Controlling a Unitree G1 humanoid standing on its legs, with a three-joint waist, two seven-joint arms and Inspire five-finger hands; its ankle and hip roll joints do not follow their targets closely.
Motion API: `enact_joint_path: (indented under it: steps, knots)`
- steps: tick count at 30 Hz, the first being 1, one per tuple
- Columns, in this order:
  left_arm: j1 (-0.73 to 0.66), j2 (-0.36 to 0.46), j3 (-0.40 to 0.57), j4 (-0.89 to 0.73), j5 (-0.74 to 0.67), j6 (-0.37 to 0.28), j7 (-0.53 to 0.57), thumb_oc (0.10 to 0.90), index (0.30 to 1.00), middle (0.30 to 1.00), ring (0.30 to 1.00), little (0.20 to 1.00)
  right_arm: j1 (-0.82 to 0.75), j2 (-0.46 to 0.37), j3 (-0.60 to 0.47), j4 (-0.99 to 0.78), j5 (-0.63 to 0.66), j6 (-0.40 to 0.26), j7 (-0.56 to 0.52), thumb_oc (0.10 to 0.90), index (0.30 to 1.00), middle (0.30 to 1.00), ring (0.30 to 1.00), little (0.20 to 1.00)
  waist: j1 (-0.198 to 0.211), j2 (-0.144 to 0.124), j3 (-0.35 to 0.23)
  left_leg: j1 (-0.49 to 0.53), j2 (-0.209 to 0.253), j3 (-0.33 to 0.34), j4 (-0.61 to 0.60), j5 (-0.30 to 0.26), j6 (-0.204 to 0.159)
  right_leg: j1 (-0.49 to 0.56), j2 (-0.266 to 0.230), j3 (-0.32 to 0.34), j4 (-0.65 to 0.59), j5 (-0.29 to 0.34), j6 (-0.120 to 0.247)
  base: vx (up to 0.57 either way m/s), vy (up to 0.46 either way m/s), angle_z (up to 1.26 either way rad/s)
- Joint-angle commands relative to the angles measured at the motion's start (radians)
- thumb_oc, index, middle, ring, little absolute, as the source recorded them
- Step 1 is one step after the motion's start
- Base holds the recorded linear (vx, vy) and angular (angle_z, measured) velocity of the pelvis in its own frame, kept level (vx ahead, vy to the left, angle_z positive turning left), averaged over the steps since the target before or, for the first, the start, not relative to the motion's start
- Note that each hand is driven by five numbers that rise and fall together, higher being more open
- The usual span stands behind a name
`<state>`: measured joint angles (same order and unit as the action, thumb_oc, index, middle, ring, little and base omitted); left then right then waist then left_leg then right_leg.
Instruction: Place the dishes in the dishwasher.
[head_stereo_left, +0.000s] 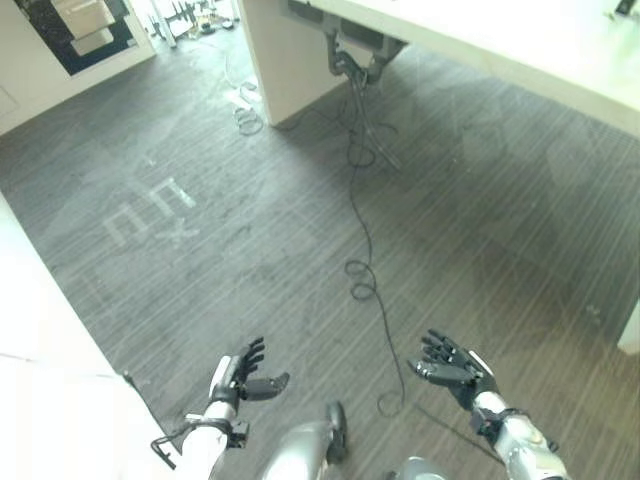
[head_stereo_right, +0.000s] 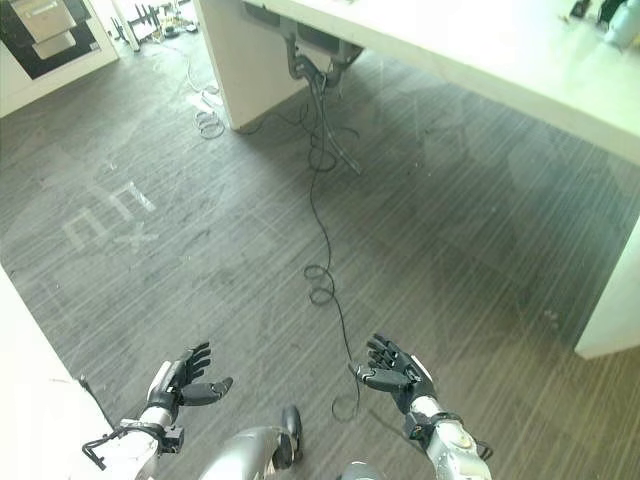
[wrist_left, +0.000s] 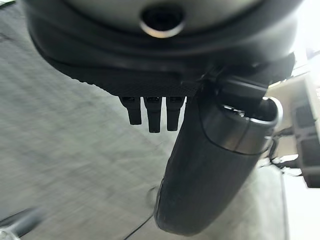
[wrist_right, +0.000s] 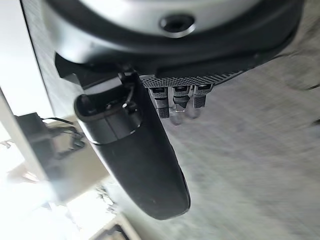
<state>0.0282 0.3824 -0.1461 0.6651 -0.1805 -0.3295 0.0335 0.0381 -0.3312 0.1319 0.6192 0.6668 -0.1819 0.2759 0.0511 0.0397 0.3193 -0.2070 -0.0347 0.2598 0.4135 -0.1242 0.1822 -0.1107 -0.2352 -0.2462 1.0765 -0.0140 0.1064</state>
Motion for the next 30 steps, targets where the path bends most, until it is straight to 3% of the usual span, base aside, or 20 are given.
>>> enact_joint_path:
  steps: [1,2,4,6,7,8,10,11,12,13,14,15,17,19,20,23,24,26,27,30]
  knots:
    - [-0.061,0.062,0.002,-0.071,0.012,-0.072,0.053,0.8,0.9,0.9,0.9,0.9,-0.066,-0.039,0.001,-0.067,-0.007,-0.099,0.002,0.8,0.9,0.9,0.9,0.9,-0.047,0.035,-0.018,0.123,0.01,-0.086,-0.114,-0.082,-0.062,0.017,0.103,0.006,-0.241,-0.041,-0.006,0.24,-0.011,0.23]
    - [-0.061,0.063,-0.001,-0.082,0.01,-0.074,0.05,0.8,0.9,0.9,0.9,0.9,-0.058,-0.04,-0.007,-0.071,-0.008,-0.102,0.001,0.8,0.9,0.9,0.9,0.9,-0.071,0.036,-0.012,0.136,-0.002,-0.119,-0.114,-0.093,-0.064,-0.021,0.148,0.018,-0.316,-0.058,-0.009,0.28,-0.079,0.26]
    - [-0.062,0.068,0.003,-0.095,0.029,-0.07,0.041,0.8,0.9,0.9,0.9,0.9,-0.044,-0.048,-0.035,-0.074,-0.004,-0.097,0.017,0.8,0.9,0.9,0.9,0.9,-0.102,0.035,-0.006,0.16,-0.02,-0.169,-0.114,-0.119,-0.069,-0.067,0.169,0.01,-0.456,-0.071,-0.017,0.44,-0.103,0.93]
    - [-0.068,0.075,0.006,-0.092,0.052,-0.067,0.044,0.8,0.9,0.9,0.9,0.9,-0.037,-0.074,-0.07,-0.053,0.01,-0.088,0.065,0.8,0.9,0.9,0.9,0.9,-0.14,0.019,0.002,0.227,-0.049,-0.224,-0.114,-0.182,-0.082,-0.165,0.149,-0.018,-0.753,0.029,0.016,0.77,-0.205,1.18]
    - [-0.068,0.076,0.003,-0.087,0.059,-0.071,0.054,0.8,0.9,0.9,0.9,0.9,-0.037,-0.079,-0.082,-0.036,0.012,-0.089,0.083,0.8,0.9,0.9,0.9,0.9,-0.146,0.017,-0.001,0.263,-0.057,-0.249,-0.114,-0.221,-0.087,-0.211,0.141,-0.014,-0.776,0.028,0.035,0.7,-0.2,0.81]
    - [-0.067,0.07,0.0,-0.079,0.065,-0.078,0.064,0.8,0.9,0.9,0.9,0.9,-0.038,-0.079,-0.087,-0.025,0.014,-0.095,0.092,0.8,0.9,0.9,0.9,0.9,-0.151,0.012,-0.002,0.279,-0.066,-0.251,-0.114,-0.229,-0.088,-0.235,0.125,-0.029,-0.776,0.054,0.027,0.57,-0.172,0.48]
    - [-0.058,0.054,0.007,-0.069,0.08,-0.083,0.076,0.8,0.9,0.9,0.9,0.9,-0.044,-0.084,-0.082,-0.027,0.013,-0.084,0.079,0.8,0.9,0.9,0.9,0.9,-0.157,0.009,-0.024,0.338,-0.085,-0.277,-0.114,-0.25,-0.108,-0.209,0.141,-0.015,-0.776,0.032,0.005,0.53,-0.171,-0.15]
    - [-0.054,0.044,0.007,-0.059,0.083,-0.078,0.084,0.8,0.9,0.9,0.9,0.9,-0.045,-0.089,-0.072,-0.037,0.005,-0.077,0.063,0.8,0.9,0.9,0.9,0.9,-0.17,0.018,-0.037,0.396,-0.085,-0.295,-0.114,-0.22,-0.129,-0.181,0.166,0.006,-0.776,0.016,-0.019,0.65,-0.195,-0.39]
    - [-0.048,0.041,0.005,-0.061,0.087,-0.072,0.087,0.8,0.9,0.9,0.9,0.9,-0.048,-0.097,-0.062,-0.047,-0.003,-0.07,0.05,0.8,0.9,0.9,0.9,0.9,-0.17,0.019,-0.043,0.444,-0.074,-0.288,-0.114,-0.102,-0.169,-0.145,0.18,0.013,-0.776,-0.019,-0.046,0.73,-0.244,-0.31]
    - [-0.039,0.038,0.006,-0.069,0.098,-0.071,0.09,0.8,0.9,0.9,0.9,0.9,-0.046,-0.112,-0.05,-0.061,-0.008,-0.066,0.038,0.8,0.9,0.9,0.9,0.9,-0.158,0.002,-0.047,0.43,-0.084,-0.275,0.012,0.079,-0.236,-0.097,0.171,0.023,-0.776,-0.06,-0.071,0.55,-0.194,0.35]
    - [-0.036,0.034,0.005,-0.073,0.101,-0.072,0.092,0.8,0.9,0.9,0.9,0.9,-0.043,-0.118,-0.05,-0.063,-0.011,-0.067,0.036,0.8,0.9,0.9,0.9,0.9,-0.155,0.005,-0.042,0.401,-0.084,-0.272,0.083,0.112,-0.256,-0.078,0.175,0.024,-0.776,-0.073,-0.078,0.51,-0.234,0.14]
    - [-0.028,0.036,0.01,-0.087,0.099,-0.066,0.075,0.8,0.9,0.9,0.9,0.9,-0.035,-0.133,-0.058,-0.061,-0.009,-0.067,0.036,0.8,0.9,0.9,0.9,0.9,-0.14,-0.026,-0.034,0.248,-0.07,-0.197,0.348,0.165,-0.296,-0.014,0.152,0.032,-0.776,-0.107,-0.101,0.3,-0.158,0.16]
    - [-0.029,0.041,0.014,-0.099,0.104,-0.055,0.055,0.8,0.9,0.9,0.9,0.9,-0.031,-0.137,-0.068,-0.052,-0.002,-0.074,0.041,0.8,0.9,0.9,0.9,0.9,-0.125,-0.043,-0.03,0.139,-0.049,-0.153,0.424,0.161,-0.291,0.022,0.136,0.034,-0.776,-0.131,-0.109,0.29,-0.141,-0.02]
    - [-0.034,0.047,0.016,-0.095,0.122,-0.057,0.04,0.8,0.9,0.9,0.9,0.9,-0.037,-0.134,-0.068,-0.026,0.003,-0.101,0.051,0.8,0.9,0.9,0.9,0.9,-0.094,-0.039,-0.02,0.058,-0.019,-0.127,0.302,0.115,-0.254,0.075,0.15,0.058,-0.776,-0.172,-0.11,0.42,-0.001,-0.12]
    - [-0.03,0.045,0.015,-0.082,0.136,-0.068,0.038,0.8,0.9,0.9,0.9,0.9,-0.047,-0.125,-0.06,-0.016,-0.001,-0.106,0.042,0.8,0.9,0.9,0.9,0.9,-0.079,-0.04,-0.013,0.064,0.012,-0.105,0.136,0.098,-0.233,0.102,0.159,0.083,-0.776,-0.194,-0.106,0.43,0.121,-0.38]
    - [-0.019,0.045,0.01,-0.072,0.145,-0.078,0.039,0.8,0.9,0.9,0.9,0.9,-0.061,-0.114,-0.033,0.001,0.012,-0.116,0.015,0.8,0.9,0.9,0.9,0.9,-0.039,-0.033,-0.006,0.023,0.021,-0.152,-0.108,0.157,-0.247,0.148,0.183,0.139,-0.776,-0.231,-0.093,0.46,0.186,-0.66]
    - [-0.007,0.042,0.012,-0.071,0.152,-0.083,0.039,0.8,0.9,0.9,0.9,0.9,-0.069,-0.113,-0.02,0.013,0.02,-0.121,0.006,0.8,0.9,0.9,0.9,0.9,-0.011,-0.02,0.0,-0.071,0.05,-0.194,-0.114,0.175,-0.264,0.166,0.201,0.168,-0.776,-0.246,-0.09,0.59,0.275,-0.53]
    - [0.003,0.044,0.019,-0.077,0.148,-0.08,0.031,0.8,0.9,0.9,0.9,0.9,-0.08,-0.113,-0.011,0.033,0.026,-0.125,-0.003,0.8,0.9,0.9,0.9,0.9,0.012,-0.015,0.005,-0.13,0.066,-0.221,-0.114,0.182,-0.273,0.186,0.197,0.188,-0.776,-0.261,-0.087,0.45,0.25,-0.82]
    - [0.005,0.044,0.025,-0.079,0.142,-0.079,0.03,0.8,0.9,0.9,0.9,0.9,-0.085,-0.114,-0.012,0.037,0.022,-0.124,-0.009,0.8,0.9,0.9,0.9,0.9,0.019,-0.016,0.005,-0.139,0.064,-0.214,-0.114,0.186,-0.273,0.194,0.183,0.188,-0.776,-0.265,-0.083,0.35,0.24,-1.34]
    - [0.006,0.053,0.035,-0.061,0.132,-0.086,0.03,0.8,0.9,0.9,0.9,0.9,-0.099,-0.114,-0.014,0.067,0.005,-0.117,-0.024,0.8,0.9,0.9,0.9,0.9,0.019,-0.005,-0.019,-0.084,0.051,-0.208,-0.114,0.121,-0.24,0.218,0.16,0.174,-0.776,-0.28,-0.061,0.32,0.228,-0.95]
